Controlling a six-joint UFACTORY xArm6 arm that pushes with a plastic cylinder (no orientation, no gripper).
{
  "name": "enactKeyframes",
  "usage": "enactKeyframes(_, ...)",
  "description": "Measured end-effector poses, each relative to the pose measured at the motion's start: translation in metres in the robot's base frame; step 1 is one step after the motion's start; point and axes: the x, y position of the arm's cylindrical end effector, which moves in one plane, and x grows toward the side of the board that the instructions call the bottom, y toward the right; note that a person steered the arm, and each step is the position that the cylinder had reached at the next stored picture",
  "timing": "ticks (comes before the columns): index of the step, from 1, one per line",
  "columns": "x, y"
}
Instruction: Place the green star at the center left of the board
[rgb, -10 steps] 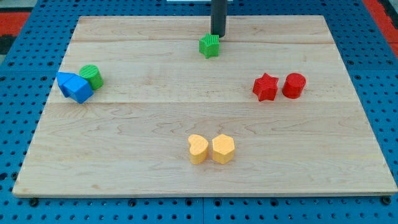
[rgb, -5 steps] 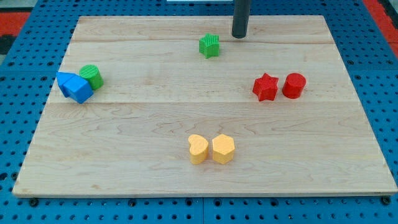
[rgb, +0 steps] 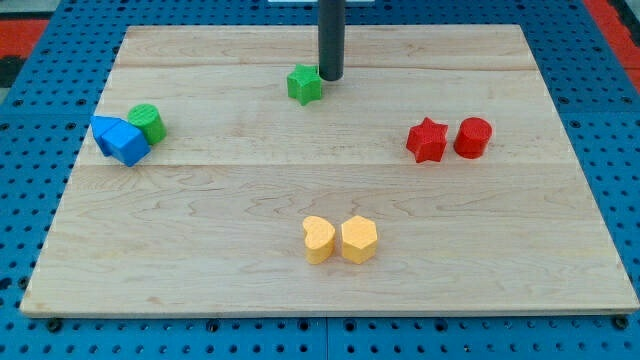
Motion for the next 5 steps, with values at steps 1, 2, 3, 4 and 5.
enactKeyframes(1,0.014,-0.063)
enactKeyframes(2,0.014,-0.154)
enactKeyframes(3,0.020,-0.215)
enactKeyframes(4,0.000,-0.232)
enactKeyframes(5,0.029,-0.248)
